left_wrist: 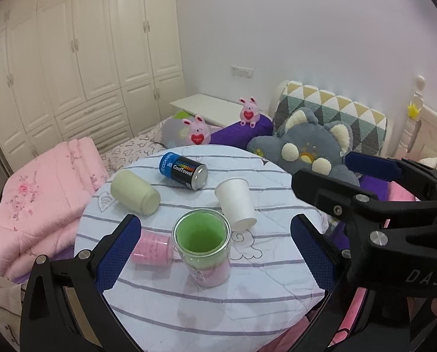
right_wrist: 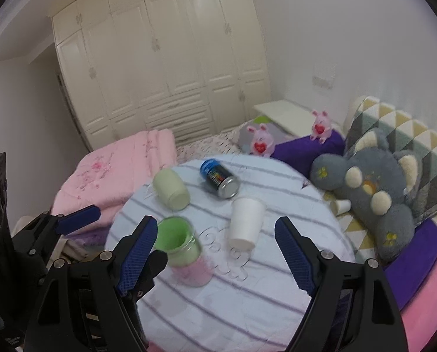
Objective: Flip cup upright
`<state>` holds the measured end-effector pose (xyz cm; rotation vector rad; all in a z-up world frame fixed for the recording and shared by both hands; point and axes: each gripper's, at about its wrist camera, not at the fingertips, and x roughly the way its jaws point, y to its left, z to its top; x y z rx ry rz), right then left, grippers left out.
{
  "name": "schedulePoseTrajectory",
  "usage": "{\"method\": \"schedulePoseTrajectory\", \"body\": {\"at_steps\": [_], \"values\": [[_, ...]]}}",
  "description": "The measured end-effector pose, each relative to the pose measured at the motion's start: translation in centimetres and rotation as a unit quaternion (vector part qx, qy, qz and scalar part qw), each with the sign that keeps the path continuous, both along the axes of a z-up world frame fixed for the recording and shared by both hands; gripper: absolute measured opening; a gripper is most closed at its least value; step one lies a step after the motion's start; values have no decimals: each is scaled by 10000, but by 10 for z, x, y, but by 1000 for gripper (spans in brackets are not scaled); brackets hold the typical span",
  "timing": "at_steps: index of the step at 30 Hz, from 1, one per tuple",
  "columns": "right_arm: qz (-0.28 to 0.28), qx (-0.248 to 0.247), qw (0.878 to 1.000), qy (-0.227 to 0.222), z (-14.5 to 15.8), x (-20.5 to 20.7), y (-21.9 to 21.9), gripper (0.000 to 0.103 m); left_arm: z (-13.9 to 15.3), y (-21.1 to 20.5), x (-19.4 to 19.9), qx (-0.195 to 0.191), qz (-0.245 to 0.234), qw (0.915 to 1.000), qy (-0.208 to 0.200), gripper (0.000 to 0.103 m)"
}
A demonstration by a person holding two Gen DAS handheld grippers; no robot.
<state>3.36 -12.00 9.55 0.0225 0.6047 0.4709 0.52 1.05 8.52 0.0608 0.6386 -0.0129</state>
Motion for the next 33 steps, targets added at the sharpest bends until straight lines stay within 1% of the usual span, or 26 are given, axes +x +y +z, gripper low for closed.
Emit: {"method": "schedulePoseTrajectory", "body": {"at_steps": [6, 9, 11, 22, 33], "values": [[-36, 79, 9989, -469, 4, -11, 6, 84, 0, 8, 0, -111, 48, 9996, -250, 103], [-82, 3, 9976, -686, 7, -17, 10, 84, 0, 14, -3, -161, 68, 9992, -352, 103], [-107, -33, 9968, -790, 7, -22, 14, 84, 0, 18, -5, -174, 68, 9992, -351, 103], [-528, -202, 9957, -727, 4, -26, 20, 84, -6, 28, -5, -240, -130, 9991, -322, 103], [-992, -550, 9895, -898, 4, -27, 20, 84, -7, 35, -6, -341, -54, 9986, -398, 103]]}}
